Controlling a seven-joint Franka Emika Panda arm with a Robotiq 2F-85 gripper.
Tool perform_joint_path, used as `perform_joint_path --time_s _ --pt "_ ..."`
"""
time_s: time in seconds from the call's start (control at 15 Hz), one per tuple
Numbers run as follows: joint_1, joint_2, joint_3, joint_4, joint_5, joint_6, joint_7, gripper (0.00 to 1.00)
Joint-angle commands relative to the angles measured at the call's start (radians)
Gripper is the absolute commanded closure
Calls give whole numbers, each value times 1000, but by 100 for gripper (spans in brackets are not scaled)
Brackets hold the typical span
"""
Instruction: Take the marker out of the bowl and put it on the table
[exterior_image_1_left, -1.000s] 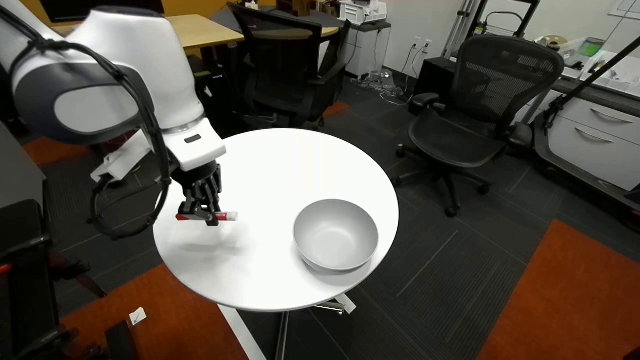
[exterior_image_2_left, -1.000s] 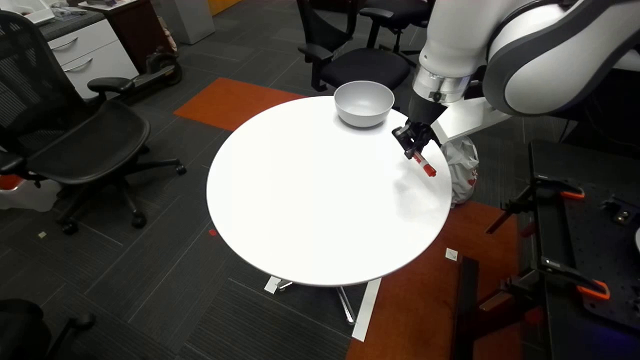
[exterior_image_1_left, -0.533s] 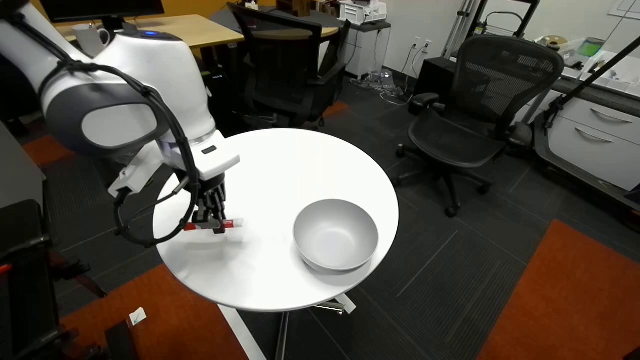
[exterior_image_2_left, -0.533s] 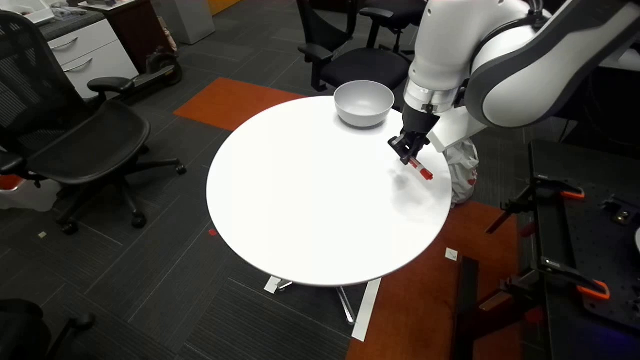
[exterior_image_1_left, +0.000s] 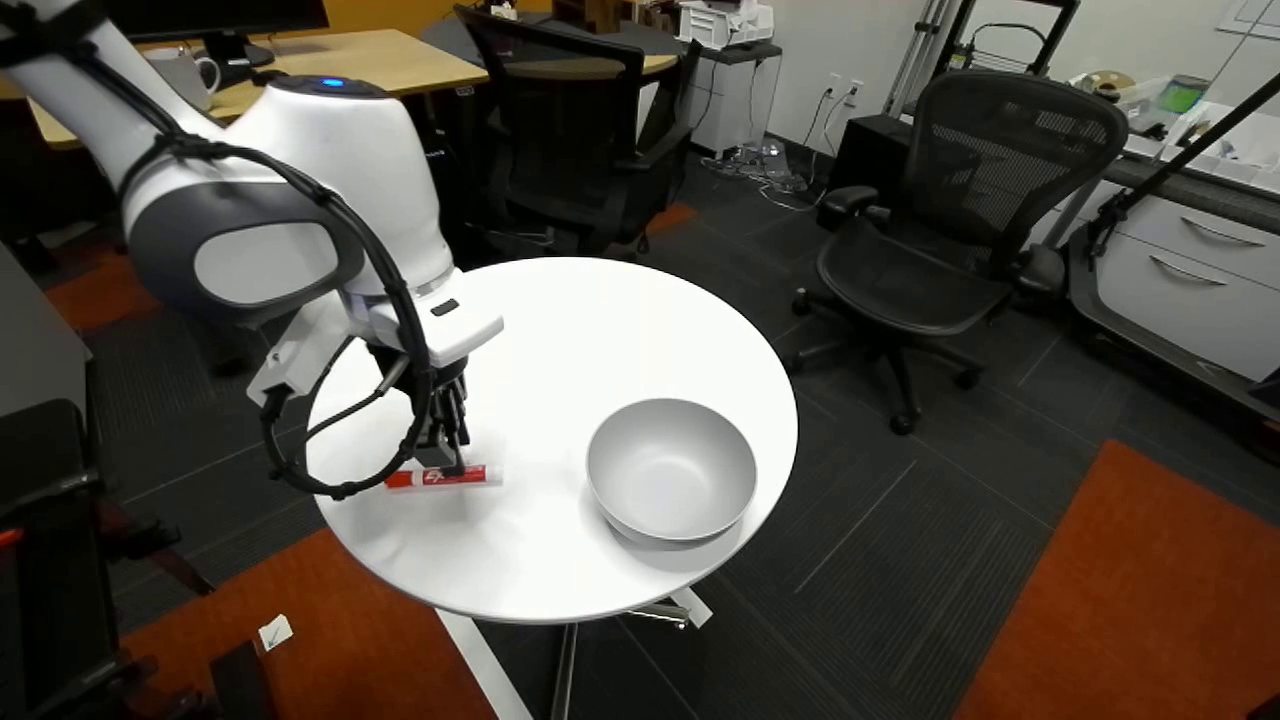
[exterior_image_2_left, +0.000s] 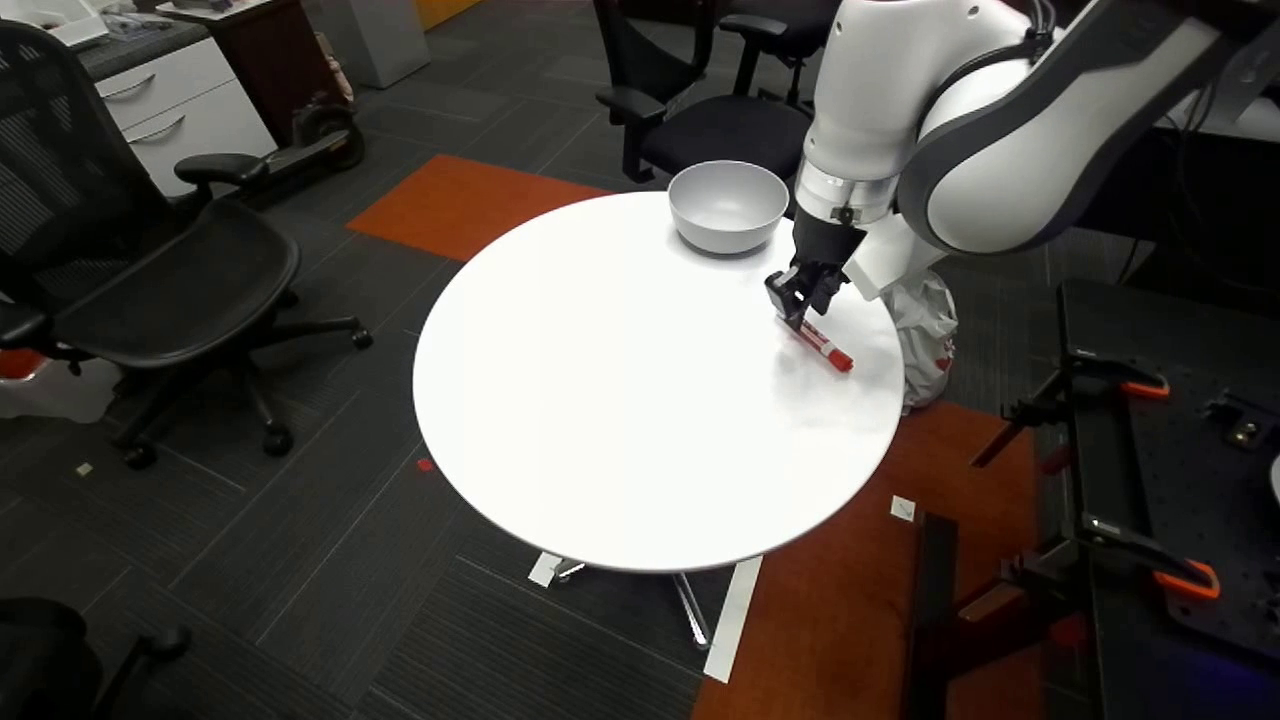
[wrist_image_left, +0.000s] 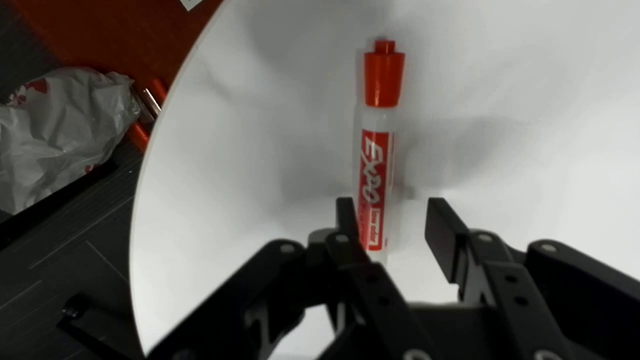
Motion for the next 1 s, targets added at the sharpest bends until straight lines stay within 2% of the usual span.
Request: perform_joint_path --time_s 0.0,0.2,0.27,0.93 --pt "-1 12 -4 20 36 3 -50 25" --pt "7 19 -9 14 37 11 -42 3" --pt "10 22 -12 14 35 11 -38 0" --pt "22 33 -19 11 38 -2 -29 0"
